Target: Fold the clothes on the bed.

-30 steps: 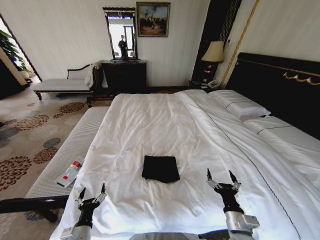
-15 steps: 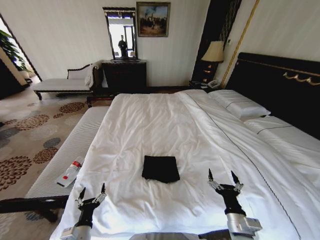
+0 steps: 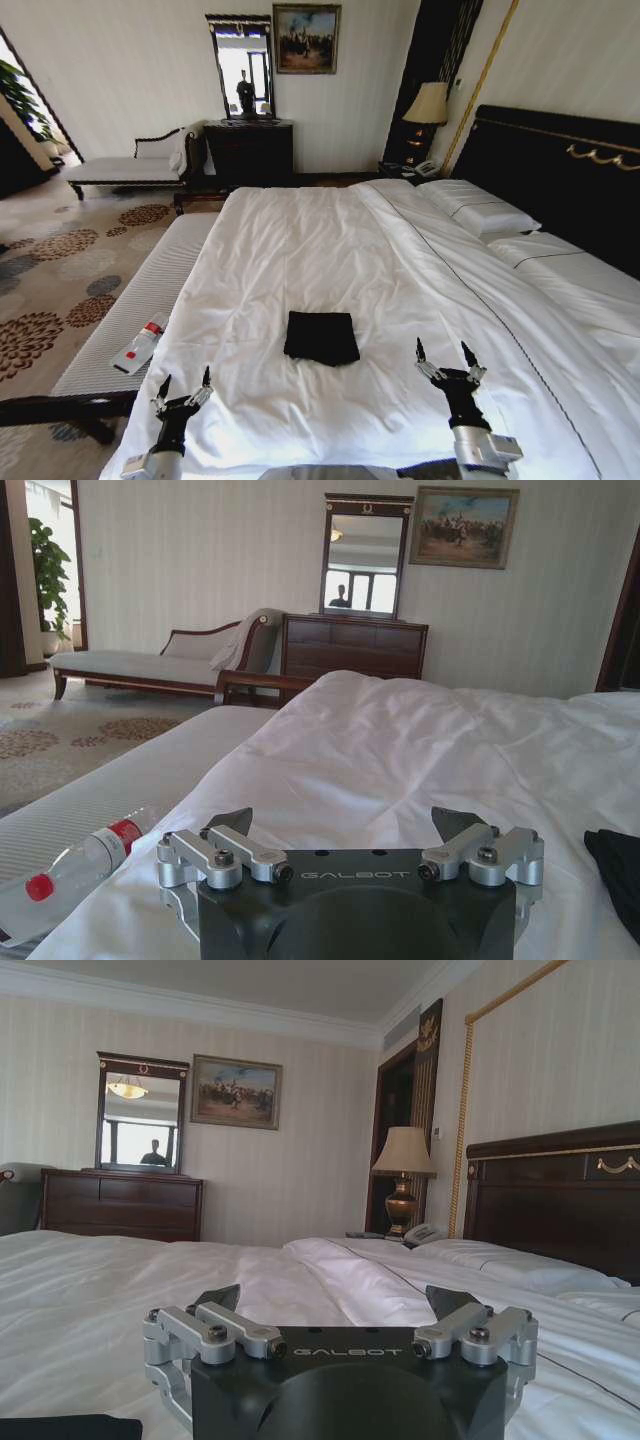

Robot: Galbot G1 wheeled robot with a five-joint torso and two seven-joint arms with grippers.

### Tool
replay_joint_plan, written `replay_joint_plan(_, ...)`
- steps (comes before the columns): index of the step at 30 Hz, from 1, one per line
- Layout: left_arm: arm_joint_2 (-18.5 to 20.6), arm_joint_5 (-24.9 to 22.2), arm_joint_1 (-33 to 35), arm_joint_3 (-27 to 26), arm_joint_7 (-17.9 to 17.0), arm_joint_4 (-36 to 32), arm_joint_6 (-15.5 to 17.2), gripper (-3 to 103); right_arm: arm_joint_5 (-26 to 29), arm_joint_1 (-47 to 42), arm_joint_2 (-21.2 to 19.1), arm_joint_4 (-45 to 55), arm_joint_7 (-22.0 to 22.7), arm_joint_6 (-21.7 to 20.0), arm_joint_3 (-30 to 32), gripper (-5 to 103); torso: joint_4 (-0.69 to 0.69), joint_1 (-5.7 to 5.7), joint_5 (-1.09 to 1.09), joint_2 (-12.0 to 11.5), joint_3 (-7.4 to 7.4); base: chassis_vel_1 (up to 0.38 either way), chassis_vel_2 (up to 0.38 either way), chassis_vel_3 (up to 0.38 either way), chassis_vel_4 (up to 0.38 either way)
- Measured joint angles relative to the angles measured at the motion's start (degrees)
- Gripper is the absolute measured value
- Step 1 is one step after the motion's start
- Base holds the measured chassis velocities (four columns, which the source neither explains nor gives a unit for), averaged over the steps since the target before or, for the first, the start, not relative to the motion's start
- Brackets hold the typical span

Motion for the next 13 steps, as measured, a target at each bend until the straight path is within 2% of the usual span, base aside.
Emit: replay_joint_plan(13, 0.00, 0.00, 0.00, 0.00, 0.00, 0.00, 0.00, 100, 0.01, 0.03, -0.01, -0.05, 0.05, -0.05, -0.05, 100, 0.00, 0.00, 0.00, 0.00, 0.00, 0.000, 0.000, 0.000, 0.000)
